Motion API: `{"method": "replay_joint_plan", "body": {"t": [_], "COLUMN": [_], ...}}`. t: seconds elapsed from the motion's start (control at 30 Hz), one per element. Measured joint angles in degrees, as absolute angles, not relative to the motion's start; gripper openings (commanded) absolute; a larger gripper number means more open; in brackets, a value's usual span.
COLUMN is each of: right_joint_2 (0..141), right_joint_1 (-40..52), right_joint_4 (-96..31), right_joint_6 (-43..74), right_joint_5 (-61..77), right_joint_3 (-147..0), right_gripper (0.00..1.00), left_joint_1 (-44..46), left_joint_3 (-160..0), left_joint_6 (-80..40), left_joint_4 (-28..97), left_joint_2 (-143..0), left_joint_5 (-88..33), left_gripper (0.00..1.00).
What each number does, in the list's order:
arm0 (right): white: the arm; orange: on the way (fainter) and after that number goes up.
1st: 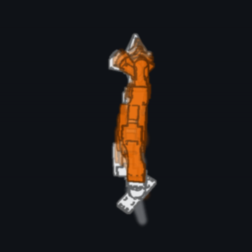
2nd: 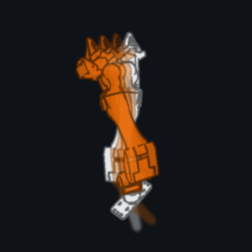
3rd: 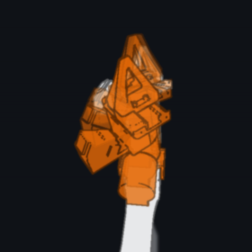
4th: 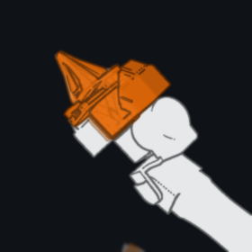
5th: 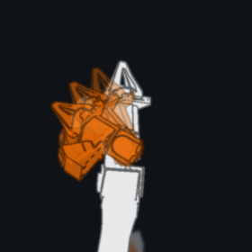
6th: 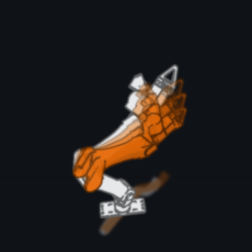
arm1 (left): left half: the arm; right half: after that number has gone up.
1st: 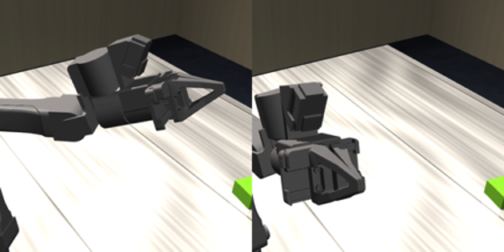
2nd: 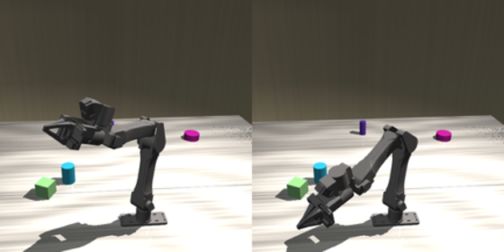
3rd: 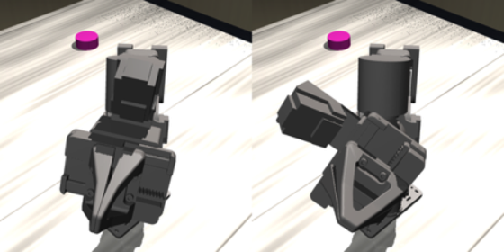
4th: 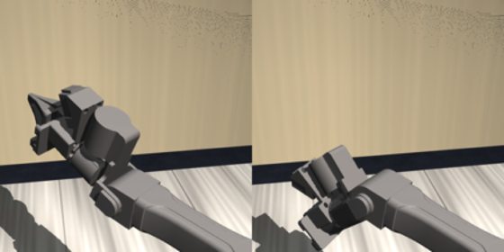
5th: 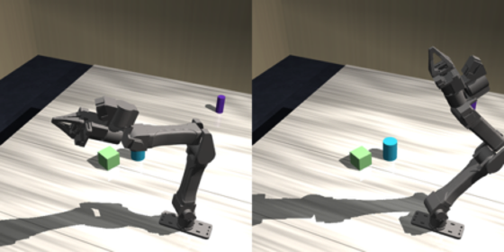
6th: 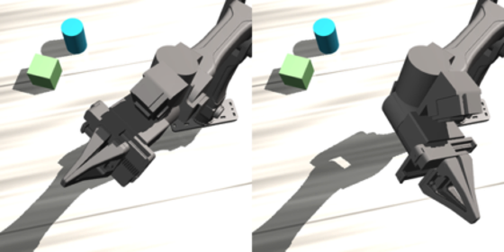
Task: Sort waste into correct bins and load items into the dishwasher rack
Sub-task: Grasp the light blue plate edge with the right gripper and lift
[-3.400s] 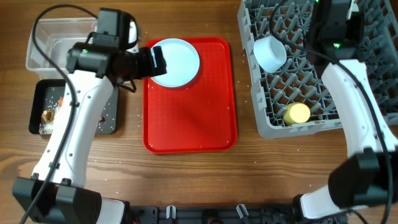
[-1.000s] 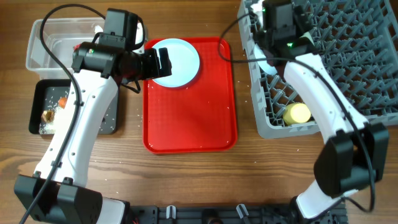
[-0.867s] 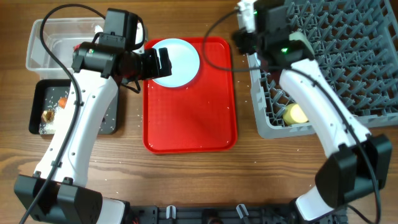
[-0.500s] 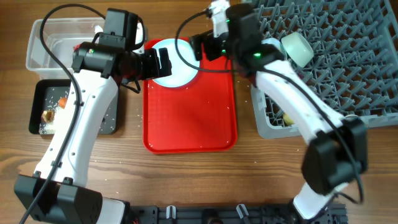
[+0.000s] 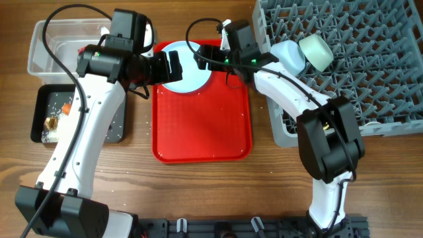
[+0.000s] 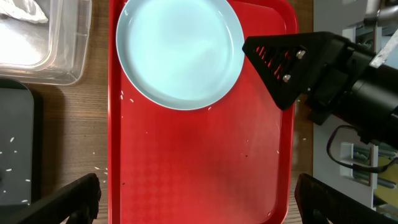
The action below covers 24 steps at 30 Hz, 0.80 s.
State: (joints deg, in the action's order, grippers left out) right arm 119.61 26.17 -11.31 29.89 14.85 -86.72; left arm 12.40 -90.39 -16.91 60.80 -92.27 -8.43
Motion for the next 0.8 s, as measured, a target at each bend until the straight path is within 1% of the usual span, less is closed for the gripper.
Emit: {"method": "replay_joint_plan", "body": {"t": [0.03, 0.13, 0.23, 0.37, 0.4, 0.5, 0.53, 0.8], "right_joint_2": [119.7, 120.8, 123.3, 124.8, 124.8, 124.9, 125.1, 126.1], "right_joint_1": [26.5, 28.3, 30.4, 31.5, 31.5, 31.4, 31.4, 31.5], "right_joint_4": [-11.5, -11.5, -11.6, -13.7, -14.2, -15.4, -15.4, -18.9], "right_joint_6": [30.4, 30.9, 31.6, 32.4, 32.7, 33.7, 34.2, 37.8], "right_joint_5": [13.1, 9.0, 6.3, 2.2, 1.4, -0.5, -0.8, -1.2], "right_joint_3": [-86.7, -86.7, -86.7, -86.7, -86.7, -86.7, -86.7, -86.8], "right_gripper": [0.76, 0.73, 0.67, 0.63, 0.59, 0.41, 0.38, 0.19], "left_joint_1": [12.4, 12.4, 12.4, 12.4, 12.4, 12.4, 12.4, 12.4], "left_joint_3": [-90.4, -90.4, -90.4, -90.4, -90.4, -90.4, -90.4, -90.4], "left_joint_6": [-16.9, -16.9, -16.9, -16.9, -16.9, -16.9, -16.9, -16.9], "left_joint_4": [60.8, 60.8, 60.8, 60.8, 60.8, 60.8, 60.8, 60.8], "left_joint_2": [-92.3, -92.3, -92.3, -92.3, -92.3, -92.3, -92.3, -92.3], "left_joint_5": [-8.4, -8.4, -8.4, -8.4, -8.4, -8.4, -8.4, -8.4], "left_gripper": [1.00, 1.00, 1.00, 1.00, 1.00, 1.00, 1.00, 1.00]}}
